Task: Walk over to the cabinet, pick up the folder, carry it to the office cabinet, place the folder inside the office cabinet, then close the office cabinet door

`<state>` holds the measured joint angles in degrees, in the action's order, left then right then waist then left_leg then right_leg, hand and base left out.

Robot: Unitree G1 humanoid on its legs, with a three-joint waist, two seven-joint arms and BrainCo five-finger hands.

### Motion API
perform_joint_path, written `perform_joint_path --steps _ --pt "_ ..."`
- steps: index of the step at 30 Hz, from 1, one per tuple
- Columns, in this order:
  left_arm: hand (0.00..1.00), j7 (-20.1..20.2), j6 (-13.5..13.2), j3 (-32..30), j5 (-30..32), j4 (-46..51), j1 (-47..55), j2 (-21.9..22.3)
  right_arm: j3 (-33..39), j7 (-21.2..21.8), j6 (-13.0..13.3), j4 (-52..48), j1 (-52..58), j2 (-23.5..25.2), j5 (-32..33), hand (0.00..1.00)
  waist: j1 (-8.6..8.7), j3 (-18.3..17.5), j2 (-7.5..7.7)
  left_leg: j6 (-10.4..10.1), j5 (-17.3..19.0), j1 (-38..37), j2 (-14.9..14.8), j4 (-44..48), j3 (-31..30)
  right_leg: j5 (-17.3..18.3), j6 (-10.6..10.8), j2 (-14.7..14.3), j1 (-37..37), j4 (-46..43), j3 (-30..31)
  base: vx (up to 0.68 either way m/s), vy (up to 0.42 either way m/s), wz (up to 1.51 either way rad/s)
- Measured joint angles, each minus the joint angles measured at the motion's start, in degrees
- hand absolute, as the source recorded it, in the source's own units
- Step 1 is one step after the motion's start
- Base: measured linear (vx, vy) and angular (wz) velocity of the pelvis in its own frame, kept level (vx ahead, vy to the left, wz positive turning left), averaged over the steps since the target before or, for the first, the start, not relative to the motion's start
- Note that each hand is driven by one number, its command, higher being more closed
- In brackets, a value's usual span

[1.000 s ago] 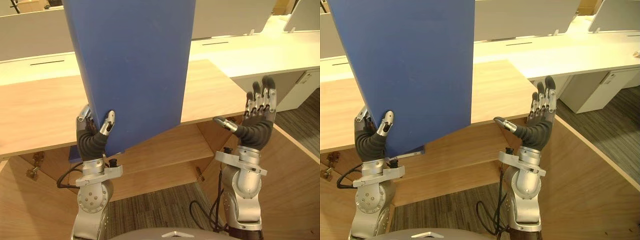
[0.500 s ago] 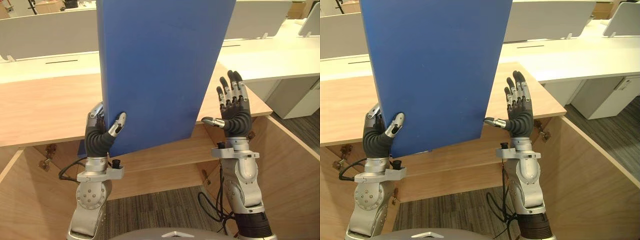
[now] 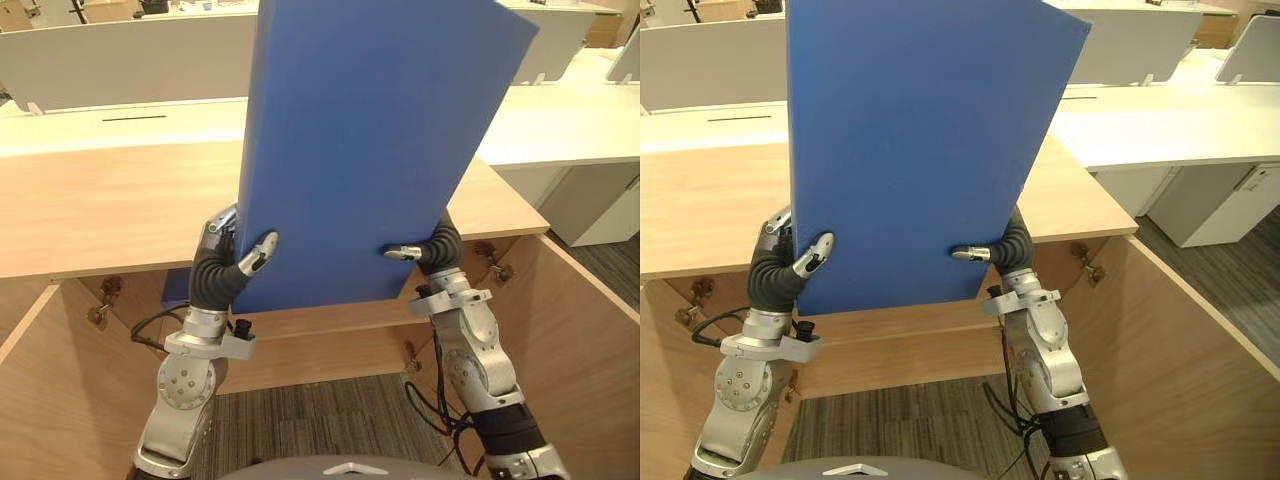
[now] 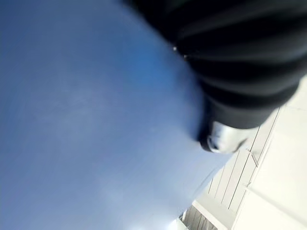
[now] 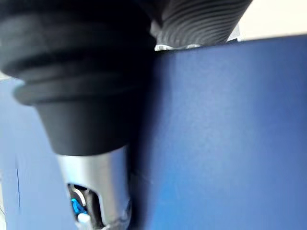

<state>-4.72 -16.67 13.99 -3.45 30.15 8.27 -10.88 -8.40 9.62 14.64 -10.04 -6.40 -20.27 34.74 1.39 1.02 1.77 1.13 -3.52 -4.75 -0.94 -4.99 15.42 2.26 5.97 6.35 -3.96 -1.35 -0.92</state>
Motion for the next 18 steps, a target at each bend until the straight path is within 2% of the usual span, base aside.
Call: perform_joint_path --steps 6,11,12,18 --pt "1.0 0.14 0.0 0.09 -0.98 -1.22 -0.55 -1.77 -2.62 4.16 -1.87 2.45 -1.63 -5.17 3.96 1.0 -0.62 -0.09 0.21 0.11 -0.34 0.17 0.19 -0.01 -0.15 -0.25 0.02 0.2 0.05 0.06 -0.09 -0.01 0.002 0.01" --pt "1.0 0.14 -0.04 -0.29 -1.19 -1.72 -2.02 -2.65 -2.61 5.22 -2.46 2.58 -1.53 -4.89 5.49 1.0 -0.59 -0.16 0.27 0.08 -1.11 1.49 0.19 -0.01 -1.06 -0.41 -0.38 0.21 0.91 0.12 -1.0 -0.03 0.001 0.09" --pt "0.0 0.12 -0.06 -0.46 -0.95 -1.75 -2.02 -2.64 -2.48 5.24 -2.43 2.57 -1.34 -4.28 5.42 1.0 -0.57 -0.24 0.34 0.1 -1.25 1.67 0.18 -0.01 -1.24 -0.51 -0.38 0.21 0.96 0.19 -1.21 -0.03 0.002 0.07" --pt "0.0 -0.15 -0.07 -2.74 1.47 -2.16 -1.69 -1.63 -0.01 3.86 -2.15 2.07 1.44 5.47 2.23 1.0 -0.8 -0.76 0.67 0.15 -1.43 1.68 0.16 -0.01 -1.28 -0.71 -0.53 0.18 0.94 0.23 -1.34 0.0 0.0 0.01"
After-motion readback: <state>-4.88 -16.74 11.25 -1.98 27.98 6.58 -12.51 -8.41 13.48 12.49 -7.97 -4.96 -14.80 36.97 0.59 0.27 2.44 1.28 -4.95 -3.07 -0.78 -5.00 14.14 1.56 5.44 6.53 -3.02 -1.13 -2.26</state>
